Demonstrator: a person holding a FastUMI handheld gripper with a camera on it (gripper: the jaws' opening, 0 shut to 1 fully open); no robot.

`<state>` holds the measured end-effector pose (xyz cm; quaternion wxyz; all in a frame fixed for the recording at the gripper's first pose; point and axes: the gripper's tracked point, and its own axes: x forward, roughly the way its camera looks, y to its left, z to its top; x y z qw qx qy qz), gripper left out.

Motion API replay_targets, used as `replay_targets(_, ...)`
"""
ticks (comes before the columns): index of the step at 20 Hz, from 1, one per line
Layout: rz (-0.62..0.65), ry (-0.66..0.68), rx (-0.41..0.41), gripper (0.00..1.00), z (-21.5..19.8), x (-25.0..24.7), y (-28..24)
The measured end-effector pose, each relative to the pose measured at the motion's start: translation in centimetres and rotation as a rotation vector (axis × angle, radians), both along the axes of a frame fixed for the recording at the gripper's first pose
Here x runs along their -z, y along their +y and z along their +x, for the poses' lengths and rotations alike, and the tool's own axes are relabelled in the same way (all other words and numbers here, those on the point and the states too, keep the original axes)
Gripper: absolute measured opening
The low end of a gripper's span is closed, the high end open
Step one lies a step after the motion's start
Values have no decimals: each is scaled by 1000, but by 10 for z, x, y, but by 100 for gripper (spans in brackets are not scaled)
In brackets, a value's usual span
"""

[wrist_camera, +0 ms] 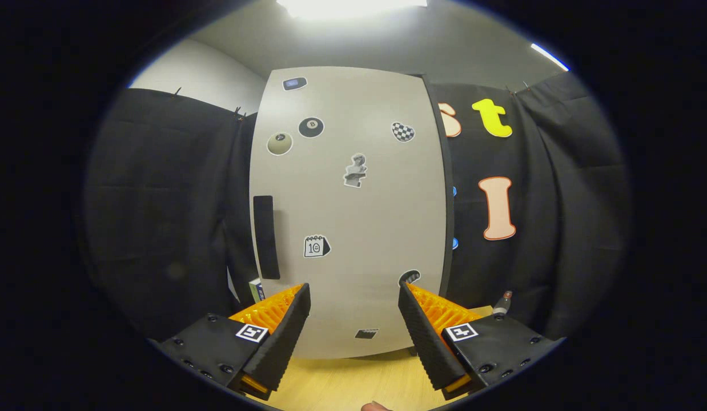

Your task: Open the shoe cabinet door, grab the shoes and put them into the shoe cabinet, then close the shoe cabinet door.

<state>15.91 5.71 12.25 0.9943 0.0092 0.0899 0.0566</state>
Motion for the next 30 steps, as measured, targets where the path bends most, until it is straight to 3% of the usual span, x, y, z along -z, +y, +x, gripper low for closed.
replay_targets(11,14,-2,46,97,-66,-4,-36)
replay_targets(30,13,-10,12,97,-78,-5,-19)
